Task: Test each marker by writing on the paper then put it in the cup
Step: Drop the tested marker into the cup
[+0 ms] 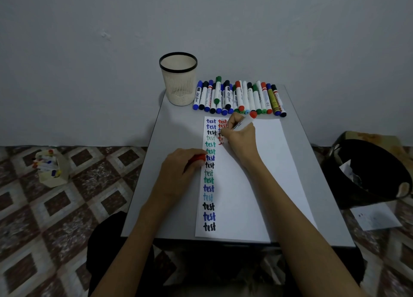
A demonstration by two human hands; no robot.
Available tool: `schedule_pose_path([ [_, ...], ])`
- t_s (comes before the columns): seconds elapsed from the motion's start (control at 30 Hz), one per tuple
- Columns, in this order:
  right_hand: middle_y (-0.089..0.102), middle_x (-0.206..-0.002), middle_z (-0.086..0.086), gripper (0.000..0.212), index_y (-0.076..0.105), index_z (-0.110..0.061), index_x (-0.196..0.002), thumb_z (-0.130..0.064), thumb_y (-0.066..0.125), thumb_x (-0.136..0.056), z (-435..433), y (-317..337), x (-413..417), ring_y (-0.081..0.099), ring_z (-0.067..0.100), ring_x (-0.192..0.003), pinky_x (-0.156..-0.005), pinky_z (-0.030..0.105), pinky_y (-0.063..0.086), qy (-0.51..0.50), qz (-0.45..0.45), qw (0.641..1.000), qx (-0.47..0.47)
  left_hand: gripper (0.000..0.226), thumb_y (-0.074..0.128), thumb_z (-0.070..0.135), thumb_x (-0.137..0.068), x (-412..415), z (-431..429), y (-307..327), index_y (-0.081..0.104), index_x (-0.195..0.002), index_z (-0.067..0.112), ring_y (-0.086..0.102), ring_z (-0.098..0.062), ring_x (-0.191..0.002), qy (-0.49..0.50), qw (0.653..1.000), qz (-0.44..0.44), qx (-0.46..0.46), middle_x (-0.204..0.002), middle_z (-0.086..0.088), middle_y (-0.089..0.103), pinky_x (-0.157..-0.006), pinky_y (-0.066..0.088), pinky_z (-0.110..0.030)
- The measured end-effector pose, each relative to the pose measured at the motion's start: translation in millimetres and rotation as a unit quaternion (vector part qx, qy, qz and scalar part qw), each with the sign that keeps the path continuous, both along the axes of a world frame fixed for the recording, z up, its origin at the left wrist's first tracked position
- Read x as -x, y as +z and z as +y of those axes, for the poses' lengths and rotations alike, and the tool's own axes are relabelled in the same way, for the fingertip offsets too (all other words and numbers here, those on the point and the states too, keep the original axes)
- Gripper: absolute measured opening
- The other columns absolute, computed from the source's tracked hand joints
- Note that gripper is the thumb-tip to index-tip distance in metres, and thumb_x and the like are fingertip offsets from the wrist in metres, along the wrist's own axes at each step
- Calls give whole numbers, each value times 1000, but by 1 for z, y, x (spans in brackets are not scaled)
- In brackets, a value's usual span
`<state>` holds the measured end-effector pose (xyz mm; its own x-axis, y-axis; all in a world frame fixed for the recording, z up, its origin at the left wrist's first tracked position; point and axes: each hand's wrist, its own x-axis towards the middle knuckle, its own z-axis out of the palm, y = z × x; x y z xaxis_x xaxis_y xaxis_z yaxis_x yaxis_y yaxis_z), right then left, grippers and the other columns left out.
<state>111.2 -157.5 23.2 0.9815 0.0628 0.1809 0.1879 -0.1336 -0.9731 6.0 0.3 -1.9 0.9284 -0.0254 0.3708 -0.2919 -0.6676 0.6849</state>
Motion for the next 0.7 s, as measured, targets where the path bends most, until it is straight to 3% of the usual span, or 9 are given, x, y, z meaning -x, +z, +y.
schedule_pose_path([
  [0.07,50,-62,2,32,43,-11,-65,13,59,-78,-2,-1,-2,53,4,-57,-53,17,44,-4,2,1000,-9,35,52,34,-89,0,0,-1,62,-114,13,59,-12,-93,0,1000,2,0,-107,-1,66,-84,50,-31],
  [0.23,49,-61,5,21,49,-3,-69,13,61,-74,2,-1,0,44,-1,-50,-50,10,39,1,-13,1000,17,35,52,35,-89,0,0,-1,62,-115,15,58,-9,-92,5,1000,5,-1,-107,0,66,-83,49,-27],
  [0.37,46,-60,5,24,47,-4,-67,15,61,-72,-1,-1,1,43,3,-52,-51,14,41,20,4,1000,2,35,52,35,-89,0,-1,0,62,-115,14,58,-9,-92,6,1000,5,1,-107,0,66,-83,48,-25],
  [0.47,46,-60,6,30,43,-10,-64,13,60,-73,-4,-4,-1,48,14,-57,-55,23,43,-7,7,1000,-10,34,52,34,-89,1,-2,0,62,-114,14,58,-8,-92,4,1000,3,6,-106,1,66,-83,48,-25],
  [0.57,54,-70,24,33,42,-14,-63,10,62,-76,-3,-5,-3,60,41,-71,-60,33,49,-17,10,1000,2,35,51,35,-89,1,-2,1,62,-115,14,58,-10,-91,6,1000,3,4,-105,0,66,-83,49,-28],
  [0.7,57,-75,27,32,43,-15,-65,8,62,-78,-2,-4,-1,63,47,-83,-65,46,55,-10,2,1000,3,41,49,43,-89,2,-2,2,62,-114,14,59,-9,-91,4,1000,1,7,-105,3,64,-83,51,-32],
])
